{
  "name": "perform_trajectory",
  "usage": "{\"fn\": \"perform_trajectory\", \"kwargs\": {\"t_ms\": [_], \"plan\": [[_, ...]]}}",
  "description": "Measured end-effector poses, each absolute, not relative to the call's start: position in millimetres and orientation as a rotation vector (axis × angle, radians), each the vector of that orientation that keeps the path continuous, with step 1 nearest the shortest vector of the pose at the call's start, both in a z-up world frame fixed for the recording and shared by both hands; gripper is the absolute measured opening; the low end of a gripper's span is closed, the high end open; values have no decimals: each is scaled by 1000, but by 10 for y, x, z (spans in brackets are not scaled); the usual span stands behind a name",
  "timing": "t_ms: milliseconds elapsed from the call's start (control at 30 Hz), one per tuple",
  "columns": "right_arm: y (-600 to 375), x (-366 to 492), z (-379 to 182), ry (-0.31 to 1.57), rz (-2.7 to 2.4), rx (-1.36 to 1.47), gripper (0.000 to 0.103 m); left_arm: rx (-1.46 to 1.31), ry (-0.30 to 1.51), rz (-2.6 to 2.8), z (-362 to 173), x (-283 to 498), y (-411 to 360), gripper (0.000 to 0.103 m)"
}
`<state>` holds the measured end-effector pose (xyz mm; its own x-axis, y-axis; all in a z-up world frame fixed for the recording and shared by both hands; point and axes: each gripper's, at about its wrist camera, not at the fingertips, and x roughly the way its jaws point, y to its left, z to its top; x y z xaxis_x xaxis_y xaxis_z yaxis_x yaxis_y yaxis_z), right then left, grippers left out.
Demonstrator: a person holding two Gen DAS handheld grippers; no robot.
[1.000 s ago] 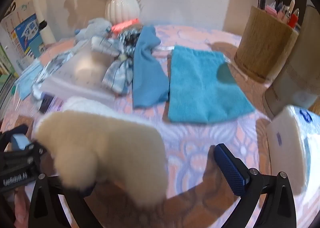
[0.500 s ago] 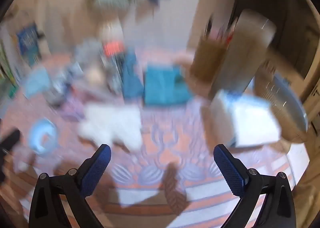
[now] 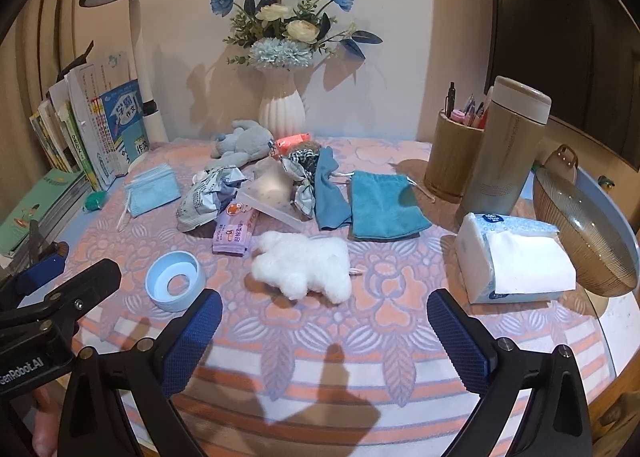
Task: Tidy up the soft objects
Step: 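Move the left tool to the blue ring while the right tool approaches the white plush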
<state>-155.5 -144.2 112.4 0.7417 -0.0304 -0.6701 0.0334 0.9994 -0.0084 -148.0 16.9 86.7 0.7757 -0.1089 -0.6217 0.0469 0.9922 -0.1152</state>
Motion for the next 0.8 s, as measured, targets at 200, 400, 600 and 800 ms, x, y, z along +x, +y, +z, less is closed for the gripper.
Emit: {"fn": "perform_trajectory", "kwargs": {"t_ms": [200,400,600,800], "plan": [[-1514,-1502,1079,774,-26,35,102,-108,711,-82,817,-1403,208,101],[-1521,-1482,1052,786,-16,48,102,-112,724,-78,787,-1362,205,101],[-1553,-1457,990,808,-8,77,102,-119,741,-79,750,-1323,218,101],[-1596,-1434,952,815,-8,87,102,-118,751,-81,691,-1292,234,101]]}}
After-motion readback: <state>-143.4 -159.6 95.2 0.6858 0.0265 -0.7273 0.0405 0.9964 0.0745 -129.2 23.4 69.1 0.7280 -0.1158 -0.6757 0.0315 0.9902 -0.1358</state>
